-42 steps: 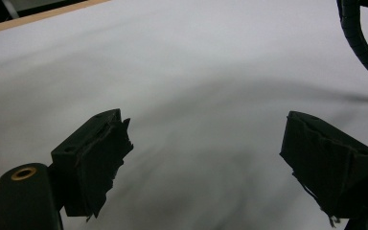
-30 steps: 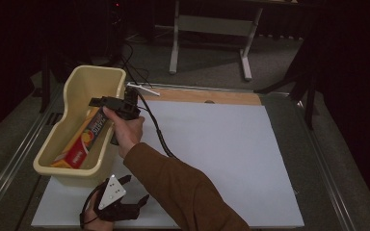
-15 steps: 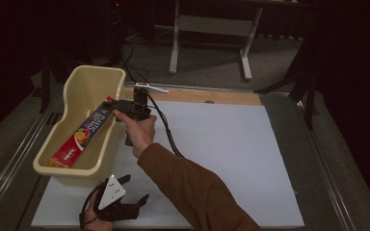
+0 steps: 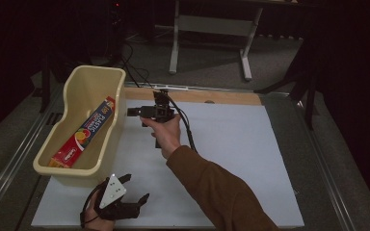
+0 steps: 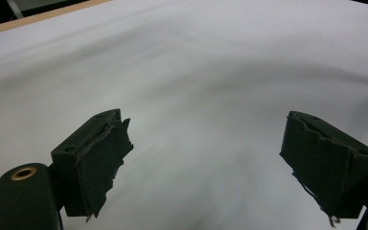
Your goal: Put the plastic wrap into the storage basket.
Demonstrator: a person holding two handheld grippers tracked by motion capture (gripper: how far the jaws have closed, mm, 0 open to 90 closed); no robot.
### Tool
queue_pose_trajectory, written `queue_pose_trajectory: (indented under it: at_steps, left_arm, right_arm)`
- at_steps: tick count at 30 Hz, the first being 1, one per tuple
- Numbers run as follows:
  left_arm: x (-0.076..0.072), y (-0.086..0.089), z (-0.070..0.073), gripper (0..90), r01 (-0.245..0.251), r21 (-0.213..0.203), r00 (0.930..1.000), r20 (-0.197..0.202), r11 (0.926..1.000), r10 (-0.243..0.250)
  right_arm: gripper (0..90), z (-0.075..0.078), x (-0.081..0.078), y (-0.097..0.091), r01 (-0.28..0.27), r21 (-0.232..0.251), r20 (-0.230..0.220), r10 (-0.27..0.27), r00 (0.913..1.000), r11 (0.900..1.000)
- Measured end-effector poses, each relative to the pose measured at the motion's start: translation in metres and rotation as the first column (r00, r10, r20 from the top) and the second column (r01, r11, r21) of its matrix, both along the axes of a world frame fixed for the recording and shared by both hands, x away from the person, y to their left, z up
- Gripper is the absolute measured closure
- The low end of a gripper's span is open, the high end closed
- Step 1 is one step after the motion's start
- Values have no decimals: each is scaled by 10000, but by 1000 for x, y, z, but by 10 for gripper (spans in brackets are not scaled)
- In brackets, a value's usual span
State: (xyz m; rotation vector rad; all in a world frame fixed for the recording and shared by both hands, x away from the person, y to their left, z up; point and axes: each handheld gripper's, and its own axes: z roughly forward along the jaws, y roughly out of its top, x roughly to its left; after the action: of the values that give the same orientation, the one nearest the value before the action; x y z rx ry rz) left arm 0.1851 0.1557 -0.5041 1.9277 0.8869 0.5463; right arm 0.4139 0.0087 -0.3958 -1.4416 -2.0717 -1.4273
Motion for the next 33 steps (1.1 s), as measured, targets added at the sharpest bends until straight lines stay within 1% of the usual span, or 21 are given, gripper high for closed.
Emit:
queue_pose_trajectory:
  at_steps: [3,5,7,9,11,12,14,16,17,18,19,20,22,23,26,28,29,31,33]
  left_arm:
    - [0,-1,0,154,-6,21,10000,-16,10000,6]
    - [0,-1,0,154,-1,53,10000,-17,10000,1]
    - [1,-1,-1,154,-7,52,10000,-49,10000,7]
    - [1,-1,-1,154,-16,56,10000,-58,10000,16]
    - [0,-1,0,154,-14,53,10000,-42,10000,14]
    - [0,-1,0,154,-16,50,10000,-44,10000,17]
    - [0,0,0,154,-22,44,10000,-59,10000,22]
    - [0,0,-1,154,-39,15,10000,-81,10000,39]
    - [0,0,-1,154,-39,15,10000,-81,10000,39]
    - [0,0,-1,154,-43,46,10000,-77,10000,43]
    - [0,0,-1,154,-37,52,10000,-71,10000,37]
    - [0,0,-1,154,-45,57,10000,-80,10000,46]
    - [0,0,-1,154,-62,44,9999,-79,10000,62]
    - [0,0,0,154,-64,56,10000,-71,10000,64]
    - [0,0,-1,154,-84,46,9999,-73,10000,84]
    - [0,0,-1,154,-83,42,9999,-85,10000,83]
    - [0,0,-1,154,-82,39,9999,-77,10000,82]
    - [0,0,0,154,-84,24,9999,-66,10000,84]
    - [0,1,-1,154,-143,-7,9999,-75,9999,143]
  right_arm:
    - [387,-1,-1,-13,-125,-341,262,134,9996,9993]
    - [387,-2,-2,-22,-208,-743,479,244,9986,9970]
    - [388,-4,-3,-30,-230,-916,592,285,9978,9955]
    - [388,-5,-3,-37,-319,-1233,752,414,9963,9919]
    - [389,-5,-4,-44,-454,-1574,1072,627,9923,9865]
    - [393,-6,-4,-48,-612,-1719,1197,826,9894,9832]
    - [393,-7,-6,-57,-880,-1851,1348,1139,9843,9788]
    - [393,-10,-8,-66,-962,-2087,1548,1300,9794,9733]
    - [393,-10,-8,-66,-962,-2087,1548,1300,9794,9733]
    - [393,-11,-8,-70,-975,-2251,1569,1349,9784,9694]
    - [394,-15,-12,-79,-1021,-2761,1961,1601,9674,9557]
    - [394,-18,-13,-83,-1018,-2971,2069,1681,9638,9494]
    - [389,-22,-17,-92,-1052,-3324,2228,1865,9569,9372]
    - [387,-24,-20,-96,-996,-3479,2426,1922,9509,9322]
    - [374,-30,-27,-110,-867,-3964,2791,2099,9370,9140]
    - [371,-33,-31,-120,-719,-4217,2998,2138,9297,9039]
    - [366,-34,-33,-125,-708,-4261,2996,2145,9297,9019]
    - [357,-37,-38,-136,-616,-4187,3091,2059,9285,9061]
    - [344,-40,-44,-147,-613,-3909,2990,1897,9352,9184]
